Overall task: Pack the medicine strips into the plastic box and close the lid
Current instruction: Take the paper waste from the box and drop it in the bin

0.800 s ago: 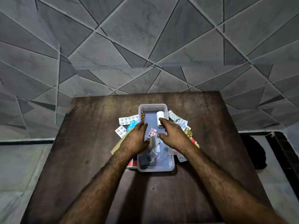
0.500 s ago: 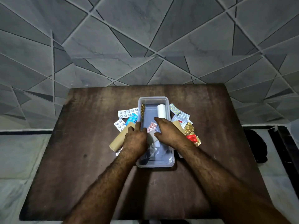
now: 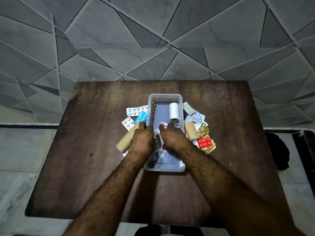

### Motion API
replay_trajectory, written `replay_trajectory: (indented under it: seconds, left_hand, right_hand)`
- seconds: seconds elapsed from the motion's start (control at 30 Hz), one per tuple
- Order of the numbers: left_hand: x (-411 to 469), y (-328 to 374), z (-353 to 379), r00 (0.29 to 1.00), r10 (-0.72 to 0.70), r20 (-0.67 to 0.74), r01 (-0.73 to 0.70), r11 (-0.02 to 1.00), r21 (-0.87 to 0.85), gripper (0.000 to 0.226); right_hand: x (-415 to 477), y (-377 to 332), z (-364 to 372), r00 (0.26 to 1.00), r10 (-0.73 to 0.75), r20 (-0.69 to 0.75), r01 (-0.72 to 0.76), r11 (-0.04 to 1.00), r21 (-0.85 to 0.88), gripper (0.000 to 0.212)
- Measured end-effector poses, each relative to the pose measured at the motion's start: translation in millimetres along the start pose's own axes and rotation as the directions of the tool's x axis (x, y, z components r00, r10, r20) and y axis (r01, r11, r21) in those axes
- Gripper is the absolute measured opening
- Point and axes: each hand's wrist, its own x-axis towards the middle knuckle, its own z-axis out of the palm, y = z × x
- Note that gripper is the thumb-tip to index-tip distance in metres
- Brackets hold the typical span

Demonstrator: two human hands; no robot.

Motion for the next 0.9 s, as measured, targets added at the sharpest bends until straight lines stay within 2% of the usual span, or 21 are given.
replay_trajectory:
  seconds: [0.07, 0.2, 0.33, 0.5, 0.6, 0.67, 0.77, 0.83, 0.9]
  left_hand:
    - [0.4, -0.7, 2.0, 1.0, -0.002, -0.012, 0.002, 1.0, -0.016, 0.043]
    - [-0.6, -0.4, 3.0, 1.0, -0.012, -0.024, 0.012, 1.0, -0.024, 0.047]
    - [-1.1, -2.6, 1.6, 0.999, -0.011, -0.034, 0.01, 0.999, -0.04, 0.049]
    - [-4.8, -6.6, 1.4, 1.0, 0.0, -0.029, -0.001, 1.0, -0.016, 0.054]
    - [-9.6, -7.6, -1.0, 0.999, 0.007, -0.052, -0.001, 0.993, 0.116, 0.065]
    - [-12.6, -6.0, -7.4, 0.998, 0.037, -0.06, -0.025, 0.982, 0.186, 0.072]
    - [-17.0, -2.9, -18.9, 0.999, 0.028, 0.019, -0.031, 0.983, 0.181, 0.08]
    - [-21.3, 1.8, -28.1, 0.999, 0.029, 0.024, -0.032, 0.989, 0.142, 0.071]
    - [-23.7, 6.8, -33.3, 0.997, 0.071, -0.023, -0.07, 0.996, 0.056, 0.054]
  right_hand:
    - [2.4, -2.3, 4.4, 0.999, -0.01, -0.042, 0.007, 0.997, -0.076, 0.058]
    - [7.2, -0.9, -0.5, 0.997, -0.01, -0.079, 0.003, 0.996, -0.087, 0.063]
    - [5.3, -0.3, 2.2, 0.99, -0.04, -0.137, 0.033, 0.998, -0.052, 0.041]
    - [-4.5, -0.4, -3.6, 0.992, -0.031, -0.122, 0.044, 0.993, 0.113, 0.032]
    - [-9.4, 0.5, -14.0, 0.997, -0.001, -0.082, 0.023, 0.962, 0.272, 0.03]
    - [-14.6, 3.1, -23.0, 0.996, 0.012, -0.09, 0.023, 0.926, 0.376, 0.028]
    - [-29.9, 10.2, -38.7, 0.988, 0.038, -0.147, 0.046, 0.845, 0.533, 0.026]
    - [-46.0, 15.2, -48.4, 0.982, 0.073, -0.174, 0.059, 0.755, 0.653, 0.025]
    - [-61.8, 19.5, -55.8, 0.975, 0.096, -0.2, 0.1, 0.613, 0.784, 0.027]
